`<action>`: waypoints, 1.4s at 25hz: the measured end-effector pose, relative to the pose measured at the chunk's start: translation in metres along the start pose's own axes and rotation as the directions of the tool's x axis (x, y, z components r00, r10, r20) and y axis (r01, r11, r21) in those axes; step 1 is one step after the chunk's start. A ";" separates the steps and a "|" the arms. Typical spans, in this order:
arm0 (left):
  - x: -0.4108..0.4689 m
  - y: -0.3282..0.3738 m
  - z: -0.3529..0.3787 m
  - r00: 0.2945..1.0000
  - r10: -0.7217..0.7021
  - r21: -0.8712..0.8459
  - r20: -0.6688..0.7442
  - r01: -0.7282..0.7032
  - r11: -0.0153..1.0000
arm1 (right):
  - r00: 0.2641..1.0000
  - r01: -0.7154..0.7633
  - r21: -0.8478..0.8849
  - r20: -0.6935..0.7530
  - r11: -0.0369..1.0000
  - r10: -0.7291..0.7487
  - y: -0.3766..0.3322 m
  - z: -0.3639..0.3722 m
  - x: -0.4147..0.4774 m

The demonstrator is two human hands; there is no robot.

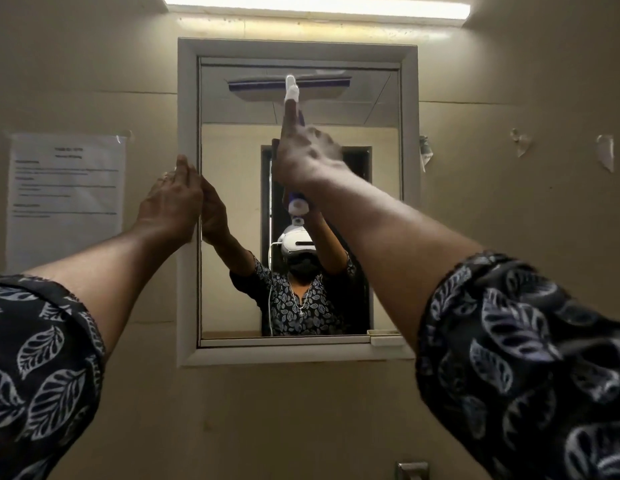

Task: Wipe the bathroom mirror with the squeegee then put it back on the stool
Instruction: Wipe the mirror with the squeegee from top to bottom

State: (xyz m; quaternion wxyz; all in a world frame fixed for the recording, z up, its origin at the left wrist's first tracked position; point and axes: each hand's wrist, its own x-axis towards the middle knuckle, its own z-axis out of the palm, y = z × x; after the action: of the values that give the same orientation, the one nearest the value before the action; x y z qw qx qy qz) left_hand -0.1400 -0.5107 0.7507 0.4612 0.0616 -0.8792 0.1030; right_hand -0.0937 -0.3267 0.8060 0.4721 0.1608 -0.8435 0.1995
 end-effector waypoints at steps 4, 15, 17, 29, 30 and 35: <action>-0.001 0.001 -0.002 1.000 -0.005 -0.009 0.005 0.005 1.000 | 0.995 0.021 0.075 0.099 0.997 -0.029 0.011 0.042 -0.055; -0.001 0.000 -0.005 1.000 0.011 0.006 0.023 -0.011 1.000 | 0.802 -0.212 0.064 0.581 0.975 0.136 0.032 0.076 -0.239; -0.001 -0.001 -0.005 1.000 0.011 0.005 0.018 -0.011 1.000 | 0.795 -0.225 0.097 0.593 0.969 0.126 0.026 0.059 -0.234; 0.000 -0.005 -0.001 1.000 0.006 -0.061 0.008 -0.006 0.998 | 0.992 0.113 0.060 -0.070 0.992 -0.109 -0.037 -0.007 0.005; 0.000 -0.006 -0.001 1.000 0.013 -0.074 0.001 -0.013 0.997 | 0.996 0.078 0.075 -0.045 0.994 -0.075 -0.038 0.004 0.010; 0.002 -0.015 0.003 0.998 0.056 -0.132 0.012 -0.054 0.990 | 0.997 0.073 0.072 0.022 0.995 -0.075 -0.018 0.053 -0.011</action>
State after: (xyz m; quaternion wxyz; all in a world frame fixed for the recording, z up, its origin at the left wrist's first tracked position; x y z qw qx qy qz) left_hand -0.1402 -0.5261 0.7525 0.4545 0.0076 -0.8889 0.0570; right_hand -0.1186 -0.3672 0.7751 0.4624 0.2111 -0.8352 0.2099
